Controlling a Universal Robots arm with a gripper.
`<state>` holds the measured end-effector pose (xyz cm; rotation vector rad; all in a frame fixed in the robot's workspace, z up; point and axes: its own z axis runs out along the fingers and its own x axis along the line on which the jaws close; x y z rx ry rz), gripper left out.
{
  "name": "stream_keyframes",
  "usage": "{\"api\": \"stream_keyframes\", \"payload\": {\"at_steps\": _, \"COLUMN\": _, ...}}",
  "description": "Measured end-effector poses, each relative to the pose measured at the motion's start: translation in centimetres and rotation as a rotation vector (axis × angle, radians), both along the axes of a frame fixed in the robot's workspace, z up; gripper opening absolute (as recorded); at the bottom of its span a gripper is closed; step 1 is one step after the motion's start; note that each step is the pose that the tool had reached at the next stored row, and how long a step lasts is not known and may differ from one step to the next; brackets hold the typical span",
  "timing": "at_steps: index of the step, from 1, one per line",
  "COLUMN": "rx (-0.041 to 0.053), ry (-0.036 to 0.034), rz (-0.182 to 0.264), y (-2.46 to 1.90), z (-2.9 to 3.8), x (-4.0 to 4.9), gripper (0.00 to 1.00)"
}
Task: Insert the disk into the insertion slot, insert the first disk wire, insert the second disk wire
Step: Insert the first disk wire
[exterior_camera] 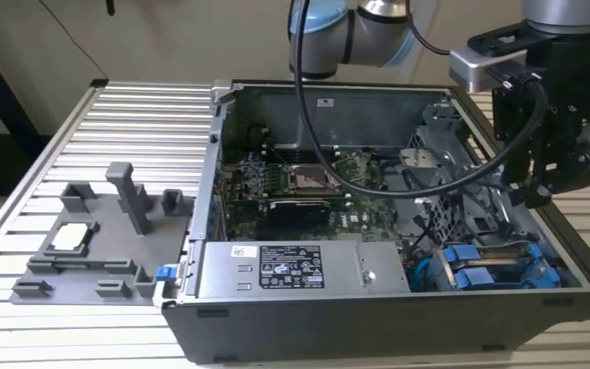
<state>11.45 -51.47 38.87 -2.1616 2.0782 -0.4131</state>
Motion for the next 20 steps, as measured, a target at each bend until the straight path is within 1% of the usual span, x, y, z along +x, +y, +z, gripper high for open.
{"api": "stream_keyframes", "payload": {"at_steps": 2, "rx": -0.0041, "ry": -0.0109, "rz": 0.000, "y": 0.13, "z": -0.16, "x": -0.11, "gripper": 0.47}}
{"api": "stream_keyframes", "payload": {"at_steps": 4, "rx": -0.0114, "ry": -0.0214, "rz": 0.000, "y": 0.19, "z": -0.27, "x": -0.39, "gripper": 0.47}}
{"api": "stream_keyframes", "payload": {"at_steps": 6, "rx": -0.0195, "ry": -0.0345, "rz": 0.000, "y": 0.25, "z": -0.37, "x": -0.68, "gripper": 0.47}}
{"api": "stream_keyframes", "payload": {"at_steps": 8, "rx": -0.0310, "ry": -0.0487, "rz": 0.000, "y": 0.39, "z": -0.44, "x": -0.82, "gripper": 0.47}}
{"api": "stream_keyframes", "payload": {"at_steps": 10, "rx": -0.0446, "ry": -0.0598, "rz": 0.000, "y": 0.51, "z": -0.53, "x": -0.96, "gripper": 0.47}}
{"api": "stream_keyframes", "payload": {"at_steps": 12, "rx": -0.0595, "ry": -0.0665, "rz": 0.001, "y": 0.62, "z": -0.63, "x": -1.10, "gripper": 0.47}}
{"api": "stream_keyframes", "payload": {"at_steps": 14, "rx": -0.0692, "ry": -0.0742, "rz": 0.001, "y": 0.73, "z": -0.75, "x": -1.26, "gripper": 0.47}}
{"api": "stream_keyframes", "payload": {"at_steps": 16, "rx": -0.0713, "ry": -0.0810, "rz": 0.000, "y": 0.84, "z": -0.86, "x": -1.42, "gripper": 0.47}}
{"api": "stream_keyframes", "payload": {"at_steps": 18, "rx": -0.0716, "ry": -0.0858, "rz": 0.000, "y": 0.92, "z": -0.93, "x": -1.58, "gripper": 0.47}}
{"api": "stream_keyframes", "payload": {"at_steps": 20, "rx": -0.0715, "ry": -0.0863, "rz": 0.000, "y": 0.93, "z": -0.94, "x": -1.61, "gripper": 0.47}}
